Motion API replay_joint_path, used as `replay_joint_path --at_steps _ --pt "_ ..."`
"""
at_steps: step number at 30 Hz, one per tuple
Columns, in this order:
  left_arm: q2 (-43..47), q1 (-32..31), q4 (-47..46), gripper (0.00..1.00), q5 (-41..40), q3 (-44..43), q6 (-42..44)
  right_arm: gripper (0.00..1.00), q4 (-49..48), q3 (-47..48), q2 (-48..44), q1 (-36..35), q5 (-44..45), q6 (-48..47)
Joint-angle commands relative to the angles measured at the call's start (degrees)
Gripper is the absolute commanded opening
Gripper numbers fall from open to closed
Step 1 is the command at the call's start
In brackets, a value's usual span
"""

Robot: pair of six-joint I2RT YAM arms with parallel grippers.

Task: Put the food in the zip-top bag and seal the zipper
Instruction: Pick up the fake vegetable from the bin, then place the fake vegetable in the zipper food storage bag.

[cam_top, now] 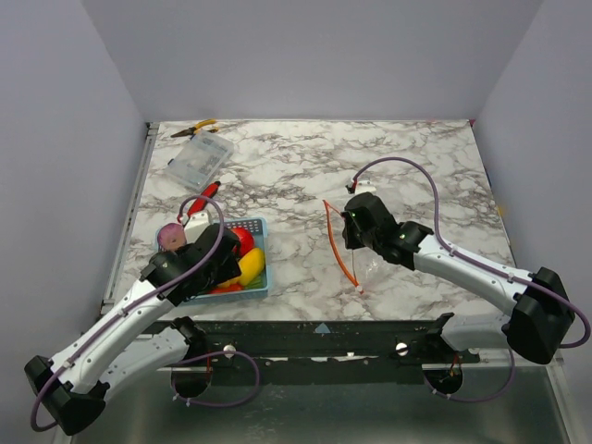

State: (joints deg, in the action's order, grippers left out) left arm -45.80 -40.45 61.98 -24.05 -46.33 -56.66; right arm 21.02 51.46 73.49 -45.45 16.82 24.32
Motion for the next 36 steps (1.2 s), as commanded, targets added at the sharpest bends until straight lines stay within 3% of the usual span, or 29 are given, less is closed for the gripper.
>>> replay_joint_path --at_steps 1,5,9,13,17,21,36 --pt "4.0 0.3 -5.8 0.19 2.1 -5.0 12.7 0.01 -0.9 -0.5 -0.1 -0.3 -1.3 -0.6" --pt "8.6 0.4 -14.7 0.14 16.6 -5.0 24.4 0.01 -0.9 -0.3 -0.3 -0.3 -1.7 -0.5" --pt "10.0 0.3 -25.9 0.0 34.9 -2.2 30.2 0.01 -1.4 -0.4 -0.8 -0.3 -3.0 -0.3" --pt "5.5 0.3 -39.4 0.0 50.6 1.9 27.6 0.01 -2.0 -0.6 -0.8 -0.3 -4.4 -0.1" --pt "-1.1 0.2 -58.6 0.0 59.6 5.7 20.2 0.01 -2.4 -0.7 -0.8 -0.3 -5.2 0.1" --pt "-8.1 0.1 -71.8 0.0 63.1 7.2 15.0 0.01 -1.6 -0.6 -1.2 -0.3 -5.5 0.5" --pt "-18.3 0.1 -83.4 0.0 57.9 12.8 10.5 0.01 -7.2 -2.4 -8.7 -0.3 -12.4 6.4"
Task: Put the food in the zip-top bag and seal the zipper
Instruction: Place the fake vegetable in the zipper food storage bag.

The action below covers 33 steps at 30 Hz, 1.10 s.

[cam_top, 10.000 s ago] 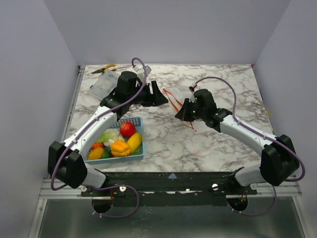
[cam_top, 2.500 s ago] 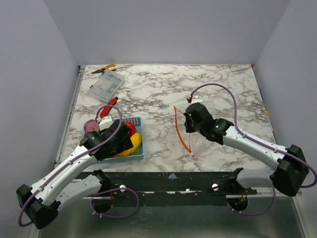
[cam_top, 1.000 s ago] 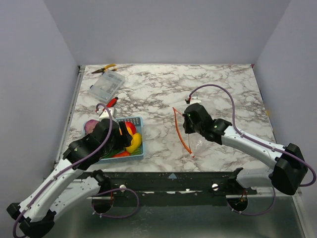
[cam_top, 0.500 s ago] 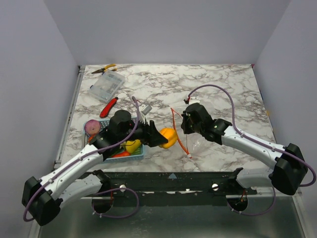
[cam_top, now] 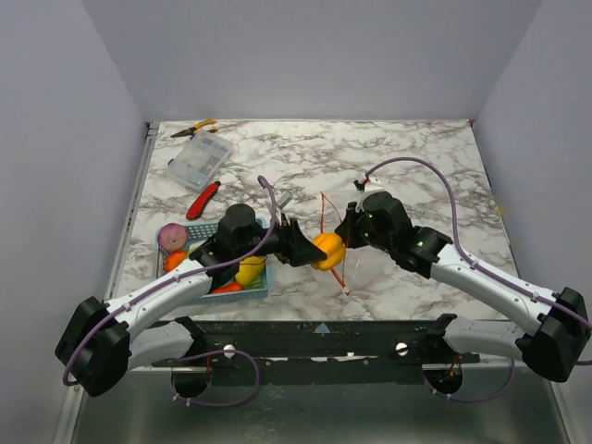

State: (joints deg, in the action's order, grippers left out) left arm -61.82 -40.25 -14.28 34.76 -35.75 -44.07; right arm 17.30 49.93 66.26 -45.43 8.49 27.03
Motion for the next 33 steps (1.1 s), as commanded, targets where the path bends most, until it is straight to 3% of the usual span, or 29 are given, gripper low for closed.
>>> replay_joint_path --at_steps 1,8,14,17,22,24,29,31,33 --pt "-2.4 -0.2 -7.8 0.0 -1.8 3.0 -2.4 0.01 -3.5 -0.7 -1.6 -0.3 -4.2 4.3" --pt "-2.8 -0.1 -4.2 0.0 -6.2 4.5 -1.8 0.01 -4.3 -0.7 -2.9 -0.3 -6.3 5.5" --pt "-2.6 -0.2 7.1 0.0 -11.1 0.7 0.7 0.01 -6.0 -0.6 -2.8 -0.3 -10.0 5.2" --pt "-3.9 -0.1 8.9 0.0 -9.5 -1.7 1.8 0.01 -6.1 -0.4 -1.9 -0.3 -11.3 5.0" --pt "-7.6 -0.1 2.0 0.0 -1.0 -3.1 0.5 0.01 -7.8 -0.9 -1.3 -0.3 -13.5 5.7" --pt "-10.4 -0.1 1.5 0.04 2.4 -4.8 -0.4 0.01 -8.0 -0.9 -1.3 -0.3 -13.6 5.8" --pt "-12.8 -0.1 -1.7 0.31 2.1 -4.2 -3.7 0.01 -8.2 -1.2 -2.0 -0.3 -12.8 6.5" --pt "-12.0 -0.1 -1.6 0.31 -0.4 -3.8 -4.0 0.01 -8.1 -1.3 -2.3 -0.3 -12.3 7.2" --pt "-11.4 -0.1 -1.6 0.23 -2.9 -3.5 -4.9 0.01 -8.3 -1.4 -2.5 -0.3 -12.2 8.4"
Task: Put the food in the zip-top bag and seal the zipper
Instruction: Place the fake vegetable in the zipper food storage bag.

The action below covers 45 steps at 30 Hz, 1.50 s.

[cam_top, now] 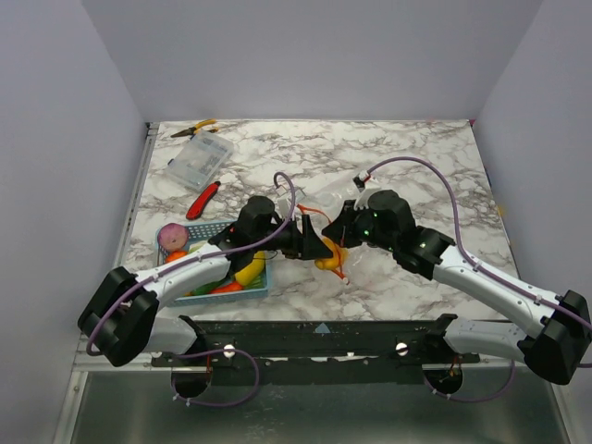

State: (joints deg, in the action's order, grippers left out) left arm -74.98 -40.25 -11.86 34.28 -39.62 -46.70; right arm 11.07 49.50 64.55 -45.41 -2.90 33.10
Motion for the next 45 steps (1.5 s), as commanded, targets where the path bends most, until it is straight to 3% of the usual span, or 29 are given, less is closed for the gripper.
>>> replay_joint_path --at_steps 1,3,10,15,17,23,27,32,45 --pt "2.2 -0.1 -5.5 0.15 -3.3 0.9 -3.5 0.01 -2.3 -1.0 -0.9 -0.3 -0.8 3.0" --pt "3.7 -0.1 -11.5 0.08 -5.7 3.7 -6.5 0.01 -3.5 -1.4 -1.3 -0.3 -1.1 4.8" --pt "5.8 -0.2 -33.2 0.0 -7.7 10.8 -11.5 0.01 -10.2 -4.0 -2.1 -0.3 -4.4 11.9" --pt "7.8 -0.2 -37.3 0.0 -9.5 13.8 -11.3 0.01 -10.6 -3.9 -2.8 -0.3 -3.8 13.0" --pt "10.4 -0.1 -36.3 0.0 -11.9 15.5 -10.2 0.01 -9.3 -3.5 -3.2 -0.3 -2.8 12.7" --pt "20.9 -0.3 -21.9 0.0 -21.0 16.7 -2.5 0.01 -6.7 -1.5 -3.5 -0.3 -2.6 12.1" --pt "21.8 -0.3 -14.0 0.0 -18.1 12.5 1.2 0.01 -9.9 -2.0 -2.2 -0.3 -6.2 13.6" --pt "22.6 -0.2 -19.4 0.0 -14.5 13.5 -1.4 0.01 -15.5 -3.1 0.9 -0.3 -11.4 16.8" --pt "29.7 -0.1 -14.5 0.0 -27.7 12.1 2.5 0.01 -15.9 -5.6 -0.2 -0.3 -10.1 17.9"
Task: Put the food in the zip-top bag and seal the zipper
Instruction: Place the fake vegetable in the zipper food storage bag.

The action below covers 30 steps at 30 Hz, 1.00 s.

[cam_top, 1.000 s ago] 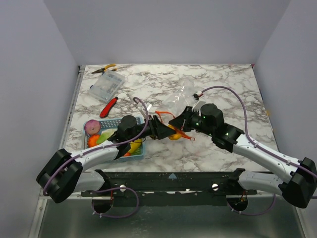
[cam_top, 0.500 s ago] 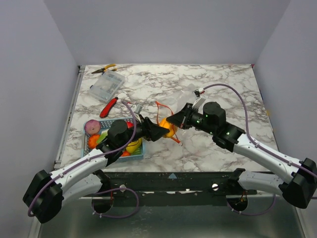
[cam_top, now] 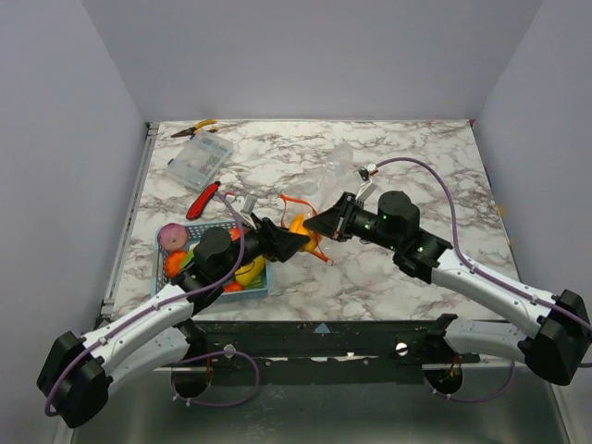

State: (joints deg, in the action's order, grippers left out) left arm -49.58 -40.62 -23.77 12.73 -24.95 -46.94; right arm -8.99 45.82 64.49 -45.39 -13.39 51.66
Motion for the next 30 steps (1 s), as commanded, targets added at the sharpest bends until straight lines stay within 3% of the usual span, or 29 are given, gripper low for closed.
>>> replay_joint_path --at_steps 1,6,10,15,20,23,26,29,30 --pt "5.1 0.2 -1.2 0.0 -6.6 -3.5 3.7 0.01 4.9 -1.9 0.0 -0.3 0.9 -1.3" --pt "6.8 0.1 8.3 0.0 -8.4 -8.2 6.9 0.01 7.5 -1.2 0.7 -0.4 2.9 -2.7" --pt "6.4 0.1 18.7 0.0 -14.4 -11.3 1.6 0.01 6.7 -0.6 1.3 -0.3 1.4 -2.2" --pt "1.4 0.1 15.9 0.0 -5.8 -11.7 0.4 0.01 3.7 -1.1 0.8 -0.3 0.9 0.7" --pt "-2.0 0.1 13.2 0.0 2.2 -9.9 0.4 0.01 6.6 1.1 -0.8 -0.2 8.6 0.7" --pt "-3.2 0.1 16.6 0.01 4.8 -10.7 1.2 0.01 7.8 2.1 -1.4 -0.2 10.4 0.2" --pt "-4.4 0.2 17.8 0.18 6.6 -11.6 2.2 0.01 6.8 2.1 -1.2 -0.2 8.8 1.3" --pt "-4.2 0.1 17.2 0.53 7.7 -11.6 2.0 0.01 6.3 1.7 -1.1 -0.2 8.3 1.6" --pt "-4.2 0.1 18.9 0.59 7.6 -12.4 2.5 0.01 6.4 1.5 -1.1 -0.2 8.5 1.6"
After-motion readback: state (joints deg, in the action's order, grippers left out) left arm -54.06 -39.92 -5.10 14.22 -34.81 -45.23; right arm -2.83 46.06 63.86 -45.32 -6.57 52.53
